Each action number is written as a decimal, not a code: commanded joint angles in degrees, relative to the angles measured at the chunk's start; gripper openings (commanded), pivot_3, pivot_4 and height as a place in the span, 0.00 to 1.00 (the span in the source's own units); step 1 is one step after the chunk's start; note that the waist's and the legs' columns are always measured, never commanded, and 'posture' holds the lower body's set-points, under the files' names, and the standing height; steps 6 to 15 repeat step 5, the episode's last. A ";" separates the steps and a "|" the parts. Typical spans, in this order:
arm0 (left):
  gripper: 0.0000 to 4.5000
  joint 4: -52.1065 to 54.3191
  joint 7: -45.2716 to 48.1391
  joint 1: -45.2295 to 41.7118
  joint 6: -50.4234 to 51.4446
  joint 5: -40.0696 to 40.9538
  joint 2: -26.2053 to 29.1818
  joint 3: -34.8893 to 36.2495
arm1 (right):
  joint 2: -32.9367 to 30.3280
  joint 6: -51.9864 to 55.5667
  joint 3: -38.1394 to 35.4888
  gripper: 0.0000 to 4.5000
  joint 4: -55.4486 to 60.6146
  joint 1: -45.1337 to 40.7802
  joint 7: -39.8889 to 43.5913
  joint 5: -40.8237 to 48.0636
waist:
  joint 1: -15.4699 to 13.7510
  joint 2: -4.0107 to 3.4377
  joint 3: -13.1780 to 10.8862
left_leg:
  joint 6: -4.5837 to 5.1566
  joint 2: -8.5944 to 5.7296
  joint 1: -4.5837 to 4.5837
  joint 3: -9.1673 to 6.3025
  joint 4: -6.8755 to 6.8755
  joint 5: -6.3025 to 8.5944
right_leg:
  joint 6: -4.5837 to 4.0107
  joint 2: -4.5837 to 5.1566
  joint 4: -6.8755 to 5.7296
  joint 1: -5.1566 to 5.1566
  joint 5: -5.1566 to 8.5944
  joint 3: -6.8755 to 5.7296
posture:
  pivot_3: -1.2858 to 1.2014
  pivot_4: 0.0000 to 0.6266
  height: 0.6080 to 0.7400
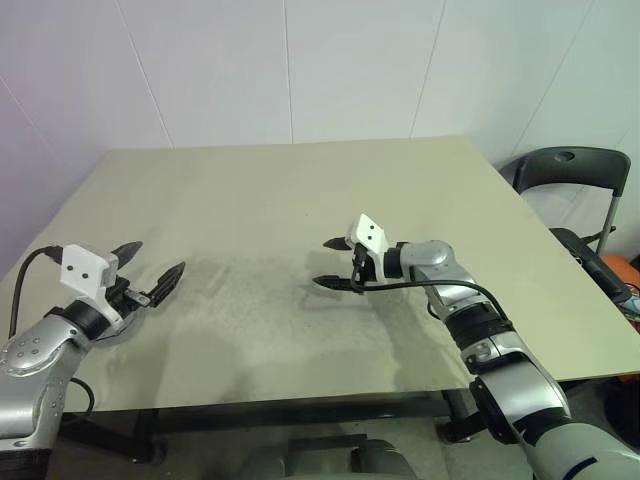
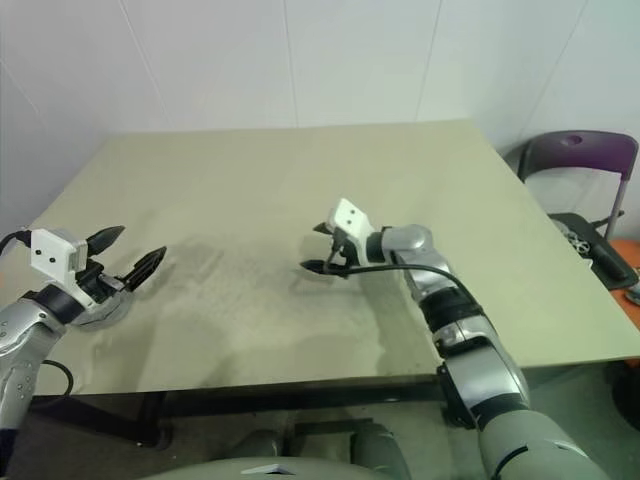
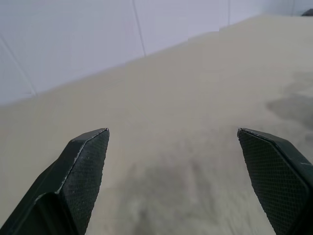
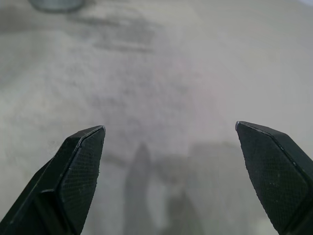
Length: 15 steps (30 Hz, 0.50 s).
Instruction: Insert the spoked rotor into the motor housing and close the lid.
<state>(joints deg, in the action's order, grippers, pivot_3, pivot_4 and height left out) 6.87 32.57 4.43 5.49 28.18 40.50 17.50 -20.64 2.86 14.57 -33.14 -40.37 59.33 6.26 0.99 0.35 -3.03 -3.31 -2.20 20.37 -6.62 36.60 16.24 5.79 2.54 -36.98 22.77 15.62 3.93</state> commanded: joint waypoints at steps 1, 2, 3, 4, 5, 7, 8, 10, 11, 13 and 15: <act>0.99 -0.43 -0.29 -1.28 -2.03 -3.19 -1.11 0.47 | -0.96 -0.38 -3.92 1.00 0.10 1.60 -0.97 1.56 | 0.01 0.01 0.00 | 0.00 0.00 0.00 0.00 0.00 0.00 | 0.01 0.00 0.00 0.01 0.00 0.00 | 0.52 0.00 1.00; 0.99 -0.70 -0.44 -1.48 -2.25 -3.75 -1.58 0.60 | -0.96 0.15 -4.53 1.00 0.23 2.29 -1.10 2.05 | 0.04 0.01 0.00 | 0.00 0.00 -0.01 -0.01 -0.01 0.00 | 0.01 0.00 -0.01 0.00 -0.01 0.00 | 0.52 0.00 1.00; 0.99 -0.65 -0.19 -1.55 -1.86 -3.70 -1.96 0.70 | -0.93 0.12 -4.99 1.00 0.83 3.26 -1.48 2.15 | 0.15 0.01 0.00 | 0.00 0.01 -0.02 -0.01 -0.01 0.00 | 0.01 -0.01 -0.03 0.00 -0.01 0.00 | 0.52 0.00 1.00; 0.99 -0.45 0.05 -1.48 -1.31 -3.65 -2.21 0.74 | -0.79 0.33 -5.48 1.00 2.00 4.41 -2.16 2.31 | 0.17 0.01 0.01 | 0.00 0.02 -0.04 0.00 -0.01 0.00 | 0.02 -0.02 -0.06 0.01 -0.01 0.01 | 0.52 0.00 1.00; 0.99 -0.23 0.33 -1.45 -0.76 -3.24 -2.58 0.89 | -0.48 0.74 -6.02 1.00 3.41 5.66 -2.92 2.60 | 0.17 0.01 0.01 | 0.00 0.04 -0.04 -0.01 -0.01 0.00 | 0.02 -0.03 -0.07 0.00 -0.01 0.01 | 0.52 0.00 1.00; 0.99 -0.23 0.33 -1.45 -0.76 -3.24 -2.58 0.89 | -0.48 0.74 -6.02 1.00 3.41 5.66 -2.92 2.60 | 0.17 0.01 0.01 | 0.00 0.04 -0.04 -0.01 -0.01 0.00 | 0.02 -0.03 -0.07 0.00 -0.01 0.01 | 0.52 0.00 1.00; 0.99 -0.23 0.33 -1.45 -0.76 -3.24 -2.58 0.89 | -0.48 0.74 -6.02 1.00 3.41 5.66 -2.92 2.60 | 0.17 0.01 0.01 | 0.00 0.04 -0.04 -0.01 -0.01 0.00 | 0.02 -0.03 -0.07 0.00 -0.01 0.01 | 0.52 0.00 1.00; 0.99 -0.23 0.33 -1.45 -0.76 -3.24 -2.58 0.89 | -0.48 0.74 -6.02 1.00 3.41 5.66 -2.92 2.60 | 0.17 0.01 0.01 | 0.00 0.04 -0.04 -0.01 -0.01 0.00 | 0.02 -0.03 -0.07 0.00 -0.01 0.01 | 0.52 0.00 1.00; 0.99 -0.23 0.33 -1.45 -0.76 -3.24 -2.58 0.89 | -0.48 0.74 -6.02 1.00 3.41 5.66 -2.92 2.60 | 0.17 0.01 0.01 | 0.00 0.04 -0.04 -0.01 -0.01 0.00 | 0.02 -0.03 -0.07 0.00 -0.01 0.01 | 0.52 0.00 1.00; 0.99 -0.23 0.33 -1.45 -0.76 -3.24 -2.58 0.89 | -0.48 0.74 -6.02 1.00 3.41 5.66 -2.92 2.60 | 0.17 0.01 0.01 | 0.00 0.04 -0.04 -0.01 -0.01 0.00 | 0.02 -0.03 -0.07 0.00 -0.01 0.01 | 0.52 0.00 1.00; 0.99 -0.23 0.33 -1.45 -0.76 -3.24 -2.58 0.89 | -0.48 0.74 -6.02 1.00 3.41 5.66 -2.92 2.60 | 0.17 0.01 0.01 | 0.00 0.04 -0.04 -0.01 -0.01 0.00 | 0.02 -0.03 -0.07 0.00 -0.01 0.01 | 0.52 0.00 1.00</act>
